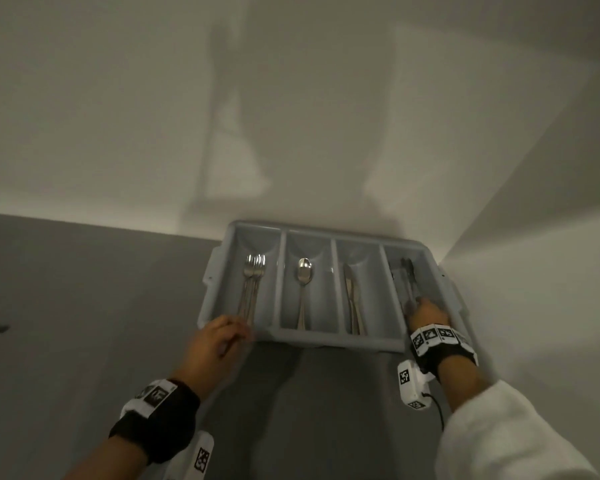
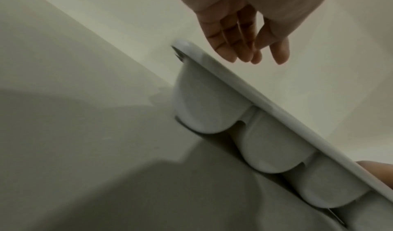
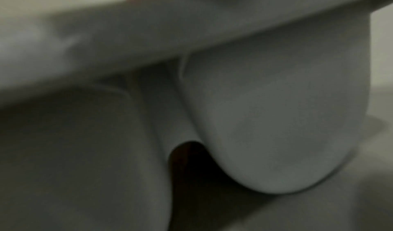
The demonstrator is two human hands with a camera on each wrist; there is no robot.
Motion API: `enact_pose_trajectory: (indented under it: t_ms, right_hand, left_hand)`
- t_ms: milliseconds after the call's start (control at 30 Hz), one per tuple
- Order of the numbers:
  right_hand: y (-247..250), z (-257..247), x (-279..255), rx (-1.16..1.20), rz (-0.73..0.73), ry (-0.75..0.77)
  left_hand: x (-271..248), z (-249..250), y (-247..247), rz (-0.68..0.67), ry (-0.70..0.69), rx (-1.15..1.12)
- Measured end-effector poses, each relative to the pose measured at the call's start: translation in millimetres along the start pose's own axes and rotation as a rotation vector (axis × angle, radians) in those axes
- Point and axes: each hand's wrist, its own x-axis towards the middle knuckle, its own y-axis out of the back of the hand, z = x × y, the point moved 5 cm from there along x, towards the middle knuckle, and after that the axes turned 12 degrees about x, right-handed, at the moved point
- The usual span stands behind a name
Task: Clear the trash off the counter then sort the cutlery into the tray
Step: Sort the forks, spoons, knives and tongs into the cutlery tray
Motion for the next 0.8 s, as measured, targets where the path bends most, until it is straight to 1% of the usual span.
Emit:
enact_pose_trajectory:
  t_ms: [67,100,167,233,267,333,400,467,600,733,800]
  right_hand:
    - [-3.0,-1.4,-0.8,-0.03,-0.005,-0.014]
    - [-0.6,-7.2,-7.2,-0.024,0.023,-0.014]
    - [7.3,-26.5,-27.8,0.04,0.128,0.025]
    - [9.3,-57.3,-57.4,0.127,0.215,0.147]
    - [5.6,-76.6,-74.7,0.162,0.233,0.243]
    - [-13.1,-116.7,-111.1,0.202,0.221,0.453]
    - [-46.8,-156.3,-147.6,0.224,0.159,0.642]
    - [-86.4,-193.8,-183.8,0.262,0.068,0.756]
    - [-167.7,-264.7,-257.9,0.287,-0.127,0.831]
    - [-251.1,-330.5,-336.2,0.228,-0.354,0.897]
    - [-292.0,-359.8,-369.7,0.188,-0.458,0.925]
  left_hand:
    - [-31.6,-14.8,12.9,-0.01,0.058,0.002]
    - [-47.3,-22.8,21.6,-0.007,0.092,-0.006]
    - [-78.3,-39.8,43.6,0.019,0.19,-0.017]
    - [-108.7,-58.7,69.3,0.06,0.316,-0.009]
    - [-123.2,-67.0,83.4,0.085,0.383,-0.001]
    - [-149.4,-83.3,113.0,0.151,0.512,0.005]
    - [-172.4,-101.9,142.4,0.223,0.604,-0.009]
    - [-194.0,-122.3,173.2,0.272,0.667,0.019]
    - [-234.4,-171.6,236.6,0.312,0.776,0.085]
    - [-277.4,-229.9,294.5,0.374,0.902,0.08]
    - [-291.8,-256.3,319.0,0.395,0.941,0.109]
